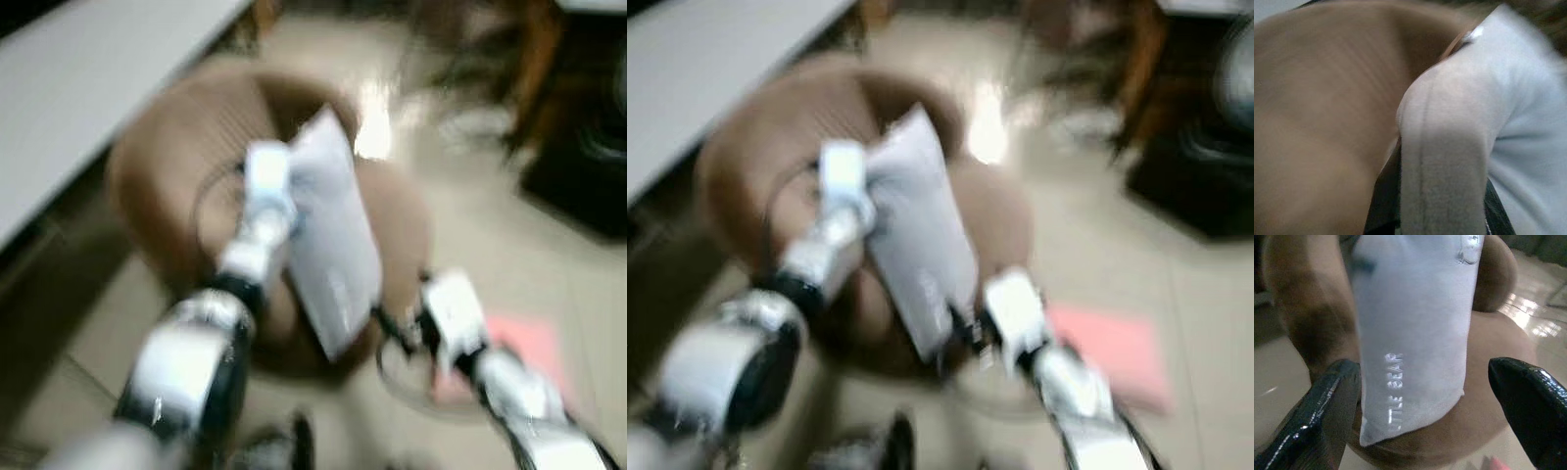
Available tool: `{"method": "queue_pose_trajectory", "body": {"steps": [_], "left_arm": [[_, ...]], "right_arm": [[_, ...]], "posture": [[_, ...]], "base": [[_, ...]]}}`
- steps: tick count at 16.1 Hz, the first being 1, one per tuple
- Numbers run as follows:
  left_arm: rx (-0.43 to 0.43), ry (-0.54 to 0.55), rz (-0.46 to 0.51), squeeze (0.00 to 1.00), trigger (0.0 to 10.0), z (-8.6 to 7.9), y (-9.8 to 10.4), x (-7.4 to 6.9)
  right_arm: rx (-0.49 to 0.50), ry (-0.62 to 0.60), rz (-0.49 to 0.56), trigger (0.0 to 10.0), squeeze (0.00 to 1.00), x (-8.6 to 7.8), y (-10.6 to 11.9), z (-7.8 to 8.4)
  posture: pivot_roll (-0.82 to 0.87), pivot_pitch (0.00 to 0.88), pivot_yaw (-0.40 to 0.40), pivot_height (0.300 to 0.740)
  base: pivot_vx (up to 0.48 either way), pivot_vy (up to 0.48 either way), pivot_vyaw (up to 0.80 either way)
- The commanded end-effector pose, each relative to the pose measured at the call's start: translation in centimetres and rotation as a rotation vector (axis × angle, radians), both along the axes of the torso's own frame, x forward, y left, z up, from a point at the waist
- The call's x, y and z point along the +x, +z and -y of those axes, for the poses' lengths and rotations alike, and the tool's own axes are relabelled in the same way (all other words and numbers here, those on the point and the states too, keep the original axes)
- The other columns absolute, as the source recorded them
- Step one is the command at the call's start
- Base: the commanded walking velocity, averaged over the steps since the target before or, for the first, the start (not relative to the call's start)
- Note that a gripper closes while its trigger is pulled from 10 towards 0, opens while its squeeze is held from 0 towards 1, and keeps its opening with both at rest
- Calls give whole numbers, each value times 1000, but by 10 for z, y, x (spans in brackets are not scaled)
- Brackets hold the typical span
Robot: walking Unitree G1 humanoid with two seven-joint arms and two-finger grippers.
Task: Move the pillow to the sofa from floor
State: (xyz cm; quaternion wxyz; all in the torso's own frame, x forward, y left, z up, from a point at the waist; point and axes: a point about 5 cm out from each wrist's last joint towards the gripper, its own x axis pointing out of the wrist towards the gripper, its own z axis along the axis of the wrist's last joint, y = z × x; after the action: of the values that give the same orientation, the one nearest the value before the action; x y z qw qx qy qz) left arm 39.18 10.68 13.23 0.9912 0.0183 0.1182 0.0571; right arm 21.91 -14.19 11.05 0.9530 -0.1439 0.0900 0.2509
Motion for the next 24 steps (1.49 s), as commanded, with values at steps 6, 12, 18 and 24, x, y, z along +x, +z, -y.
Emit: {"method": "queue_pose_trajectory", "body": {"steps": [6, 12, 18, 24], "left_arm": [[64, 134, 19, 1000, 10000, -38, 8, 6], [52, 142, 95, 1000, 10000, -37, 35, 15], [24, 171, 165, 1000, 10000, -47, 57, 21], [-39, -56, 335, 0, 10000, -48, 78, 24]], "right_arm": [[-16, -21, 9, 10000, 0, -5, -7, -2], [-7, -61, 35, 10000, 0, -5, -3, 2], [-8, -76, 61, 10000, 0, 2, 2, 8], [-12, -186, 124, 10000, 0, 11, 4, 4]], "posture": [[-142, 151, 132, 740], [-145, 171, 137, 740], [-141, 167, 132, 740], [-113, 119, 112, 740]], "base": [[0, 0, 0], [0, 0, 0], [0, 0, 0], [0, 0, 0]]}}
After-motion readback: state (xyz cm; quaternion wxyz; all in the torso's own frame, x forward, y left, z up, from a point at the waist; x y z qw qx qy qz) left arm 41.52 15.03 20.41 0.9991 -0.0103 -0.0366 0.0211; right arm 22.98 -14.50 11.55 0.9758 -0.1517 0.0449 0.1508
